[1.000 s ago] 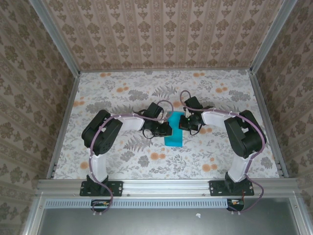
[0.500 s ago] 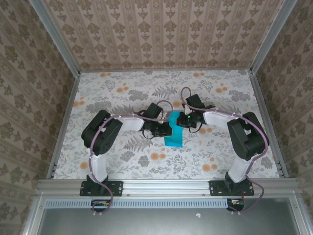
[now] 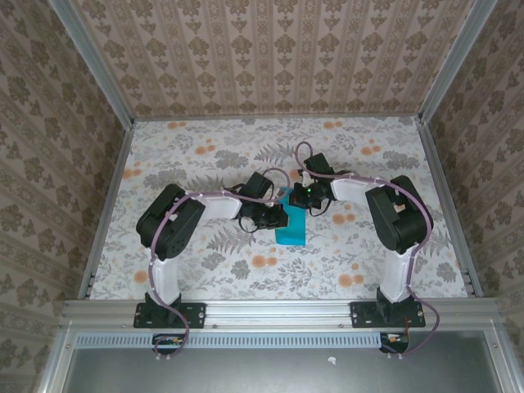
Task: Fold a paper plane with a square sheet of paper (fold left side to right side)
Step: Hold the square sheet of paper at the center of the table, then first fold the square sheet of paper in half at the center of the table.
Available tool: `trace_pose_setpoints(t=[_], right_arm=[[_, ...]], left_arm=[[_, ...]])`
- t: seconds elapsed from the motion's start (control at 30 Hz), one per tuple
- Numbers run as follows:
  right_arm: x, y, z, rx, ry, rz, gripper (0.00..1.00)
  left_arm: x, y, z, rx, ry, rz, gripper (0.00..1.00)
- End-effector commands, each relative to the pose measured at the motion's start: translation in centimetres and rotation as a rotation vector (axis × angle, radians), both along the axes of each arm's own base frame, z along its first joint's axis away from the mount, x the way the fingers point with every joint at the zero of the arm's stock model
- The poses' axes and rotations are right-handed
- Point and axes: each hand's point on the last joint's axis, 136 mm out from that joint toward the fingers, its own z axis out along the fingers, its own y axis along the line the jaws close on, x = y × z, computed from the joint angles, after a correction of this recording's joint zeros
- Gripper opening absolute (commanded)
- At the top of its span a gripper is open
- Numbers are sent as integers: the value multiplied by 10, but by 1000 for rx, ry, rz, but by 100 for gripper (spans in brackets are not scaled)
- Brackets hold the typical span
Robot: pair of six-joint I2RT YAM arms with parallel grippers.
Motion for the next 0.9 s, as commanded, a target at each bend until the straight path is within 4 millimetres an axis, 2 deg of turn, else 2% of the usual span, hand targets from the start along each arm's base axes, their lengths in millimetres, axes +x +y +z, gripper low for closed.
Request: trace_pose_setpoints(t=[0.0, 0.23, 0.5, 0.87], right_arm=[[-8, -7, -15, -64, 74, -18, 0], [-18, -19, -30, -134, 133, -24, 0], [-19, -21, -32, -149, 140, -28, 0], [-19, -22, -31, -151, 140, -28, 0]], left_arm=[[-16, 13, -14, 86, 45, -12, 11], [-23, 12, -5, 76, 41, -33, 11], [-52, 13, -5, 74, 71, -72, 11], [-87, 27, -6, 64, 114, -48, 10]])
